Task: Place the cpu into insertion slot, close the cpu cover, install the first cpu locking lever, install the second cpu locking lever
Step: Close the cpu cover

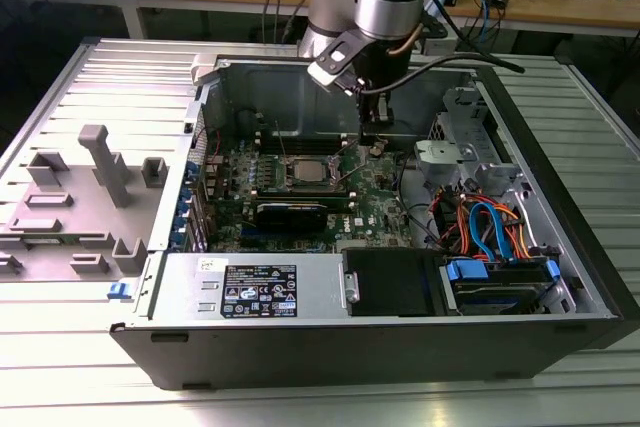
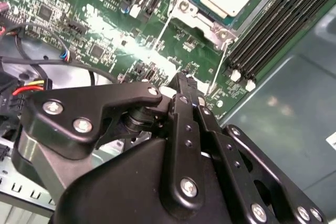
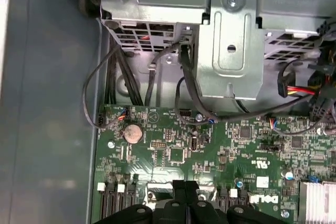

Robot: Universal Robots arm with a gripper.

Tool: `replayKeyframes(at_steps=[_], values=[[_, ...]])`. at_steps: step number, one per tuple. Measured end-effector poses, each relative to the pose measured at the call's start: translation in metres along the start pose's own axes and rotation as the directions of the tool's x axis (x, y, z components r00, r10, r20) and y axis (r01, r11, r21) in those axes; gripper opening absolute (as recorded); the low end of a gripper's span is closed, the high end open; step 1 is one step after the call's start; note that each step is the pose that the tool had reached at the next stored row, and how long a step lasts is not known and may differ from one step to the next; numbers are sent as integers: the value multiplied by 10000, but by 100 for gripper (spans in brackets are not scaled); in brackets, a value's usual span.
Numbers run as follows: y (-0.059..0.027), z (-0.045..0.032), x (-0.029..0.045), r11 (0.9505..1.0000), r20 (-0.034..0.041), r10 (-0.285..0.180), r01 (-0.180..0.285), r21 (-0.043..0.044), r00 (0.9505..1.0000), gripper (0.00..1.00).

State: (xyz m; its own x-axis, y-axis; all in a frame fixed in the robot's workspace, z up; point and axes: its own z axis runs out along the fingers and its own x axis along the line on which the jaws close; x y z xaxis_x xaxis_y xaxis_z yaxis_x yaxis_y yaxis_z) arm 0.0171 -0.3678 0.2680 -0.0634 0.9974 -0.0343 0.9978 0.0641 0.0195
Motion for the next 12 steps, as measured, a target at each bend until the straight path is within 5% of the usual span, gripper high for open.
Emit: replayKeyframes(at_steps=[12], values=[[204,78,4,10000,12,0,0,1,10000,11]])
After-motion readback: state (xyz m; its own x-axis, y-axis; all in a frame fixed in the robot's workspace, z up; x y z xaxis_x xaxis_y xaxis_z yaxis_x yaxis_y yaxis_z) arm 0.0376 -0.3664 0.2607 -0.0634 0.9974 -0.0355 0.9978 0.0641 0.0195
